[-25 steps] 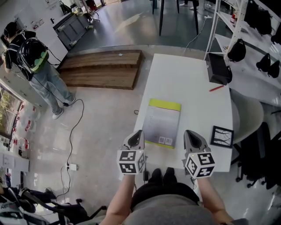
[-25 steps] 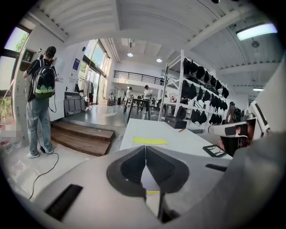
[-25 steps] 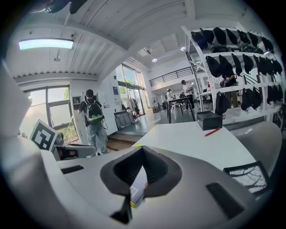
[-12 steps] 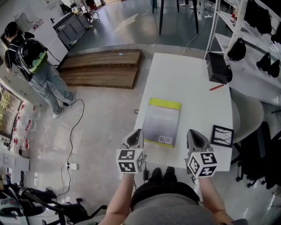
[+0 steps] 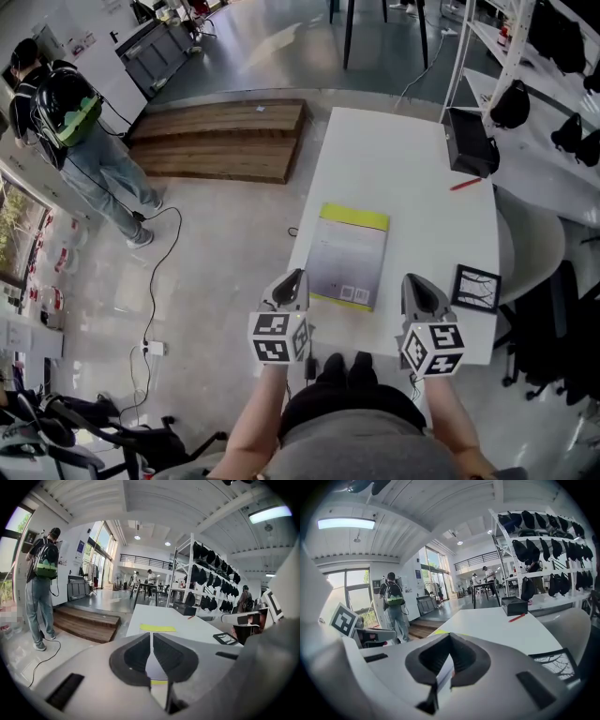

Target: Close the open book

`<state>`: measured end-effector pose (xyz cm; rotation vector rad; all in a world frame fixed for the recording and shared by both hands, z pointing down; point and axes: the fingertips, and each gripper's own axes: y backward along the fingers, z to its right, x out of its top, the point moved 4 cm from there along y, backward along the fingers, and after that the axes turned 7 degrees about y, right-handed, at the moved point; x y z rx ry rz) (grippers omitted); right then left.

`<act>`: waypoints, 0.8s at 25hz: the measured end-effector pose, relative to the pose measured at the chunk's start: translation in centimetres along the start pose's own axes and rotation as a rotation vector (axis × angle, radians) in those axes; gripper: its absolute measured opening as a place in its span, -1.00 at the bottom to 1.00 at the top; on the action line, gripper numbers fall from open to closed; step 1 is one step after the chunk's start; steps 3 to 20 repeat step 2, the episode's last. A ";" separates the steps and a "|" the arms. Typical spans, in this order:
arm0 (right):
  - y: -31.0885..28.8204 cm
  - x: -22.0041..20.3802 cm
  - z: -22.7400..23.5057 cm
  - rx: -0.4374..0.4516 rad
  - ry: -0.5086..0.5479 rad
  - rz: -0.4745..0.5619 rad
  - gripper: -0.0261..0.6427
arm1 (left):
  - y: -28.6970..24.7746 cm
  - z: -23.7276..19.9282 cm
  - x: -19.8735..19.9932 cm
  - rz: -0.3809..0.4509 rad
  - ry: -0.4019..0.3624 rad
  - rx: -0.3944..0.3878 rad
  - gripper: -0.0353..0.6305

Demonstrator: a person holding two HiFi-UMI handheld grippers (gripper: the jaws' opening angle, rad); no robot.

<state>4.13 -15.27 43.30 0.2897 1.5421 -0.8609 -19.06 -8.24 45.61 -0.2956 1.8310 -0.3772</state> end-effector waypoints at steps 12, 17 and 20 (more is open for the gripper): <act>0.0 -0.1 0.2 -0.003 -0.001 -0.004 -0.91 | -0.3 0.1 -0.1 -0.002 0.011 -0.009 -0.87; 0.0 -0.1 0.2 -0.003 -0.001 -0.004 -0.91 | -0.3 0.1 -0.1 -0.002 0.011 -0.009 -0.87; 0.0 -0.1 0.2 -0.003 -0.001 -0.004 -0.91 | -0.3 0.1 -0.1 -0.002 0.011 -0.009 -0.87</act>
